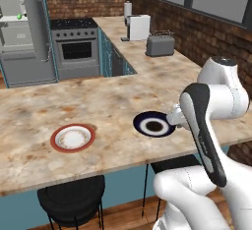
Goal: Transport the steak and corn to the fridge. Place the steak on the rack containing meat and place the corn on the rack containing the vegetable, ensuring meats and vegetables are on different racks.
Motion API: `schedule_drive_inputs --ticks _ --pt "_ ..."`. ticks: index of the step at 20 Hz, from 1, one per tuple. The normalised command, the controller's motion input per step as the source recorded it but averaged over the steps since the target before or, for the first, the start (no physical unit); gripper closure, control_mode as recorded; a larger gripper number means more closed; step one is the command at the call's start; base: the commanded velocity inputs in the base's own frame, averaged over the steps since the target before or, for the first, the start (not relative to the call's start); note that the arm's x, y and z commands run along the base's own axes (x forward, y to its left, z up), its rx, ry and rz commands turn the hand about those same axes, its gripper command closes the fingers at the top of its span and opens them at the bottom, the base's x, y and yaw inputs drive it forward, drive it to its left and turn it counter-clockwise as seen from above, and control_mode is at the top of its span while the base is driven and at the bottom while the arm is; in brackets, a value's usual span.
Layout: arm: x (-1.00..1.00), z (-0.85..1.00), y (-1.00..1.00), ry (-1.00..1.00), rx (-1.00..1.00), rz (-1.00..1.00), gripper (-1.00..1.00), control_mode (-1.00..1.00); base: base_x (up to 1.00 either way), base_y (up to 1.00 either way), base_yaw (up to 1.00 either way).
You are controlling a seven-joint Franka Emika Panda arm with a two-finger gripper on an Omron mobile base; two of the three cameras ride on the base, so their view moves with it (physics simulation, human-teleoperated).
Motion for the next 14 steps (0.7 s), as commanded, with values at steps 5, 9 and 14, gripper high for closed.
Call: schedule_drive_inputs --ticks 5,9,14 --pt "-0.8 0.59 0.02 -0.02 0.02 0.0 1.0 -1.0 0.0 0.0 0.0" --pt "-0.83 0.64 0.01 -0.02 0.0 0.0 1.0 -1.0 0.0 0.0 0.0" --pt "-0.38 0.25 0.02 -0.03 0.0 0.0 1.0 1.0 -0.6 0.26 0.02"
